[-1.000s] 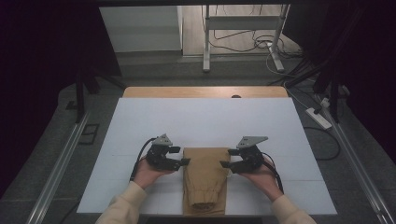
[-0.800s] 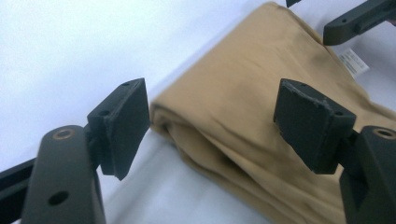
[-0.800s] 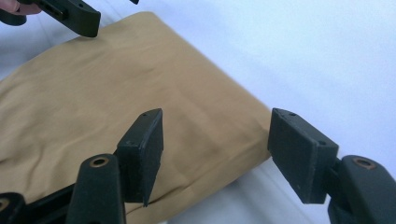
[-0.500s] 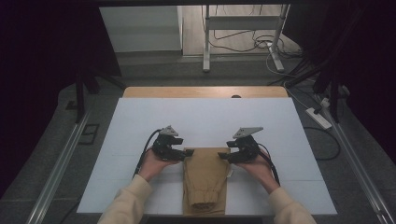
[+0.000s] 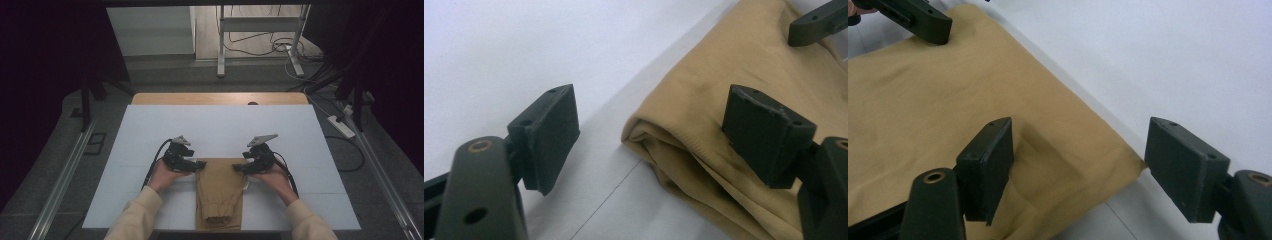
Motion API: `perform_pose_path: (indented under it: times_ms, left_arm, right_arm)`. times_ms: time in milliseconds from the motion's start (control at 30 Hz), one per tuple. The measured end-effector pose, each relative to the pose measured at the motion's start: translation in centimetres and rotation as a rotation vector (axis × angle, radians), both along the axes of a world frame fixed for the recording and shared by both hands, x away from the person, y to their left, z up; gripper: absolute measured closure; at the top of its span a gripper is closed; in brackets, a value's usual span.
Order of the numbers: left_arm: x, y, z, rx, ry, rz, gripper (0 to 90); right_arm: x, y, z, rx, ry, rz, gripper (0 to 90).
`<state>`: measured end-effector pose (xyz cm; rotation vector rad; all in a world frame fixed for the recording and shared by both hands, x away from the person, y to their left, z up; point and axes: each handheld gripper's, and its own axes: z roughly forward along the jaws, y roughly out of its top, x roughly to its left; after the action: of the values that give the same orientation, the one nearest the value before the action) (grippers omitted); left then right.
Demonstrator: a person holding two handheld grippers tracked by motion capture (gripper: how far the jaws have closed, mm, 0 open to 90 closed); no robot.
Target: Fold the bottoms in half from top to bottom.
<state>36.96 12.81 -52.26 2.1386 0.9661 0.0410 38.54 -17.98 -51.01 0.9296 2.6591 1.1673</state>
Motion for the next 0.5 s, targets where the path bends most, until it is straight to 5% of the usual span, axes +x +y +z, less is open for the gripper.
perform_pose_path:
  times_ms: [500]
  left_arm:
    - [0.5, 0.0, -1.3, 0.011, 0.039, -0.004, 19.6]
  right_arm:
    - [0.1, 0.5, -0.9, -0.036, 0.043, 0.006, 20.6]
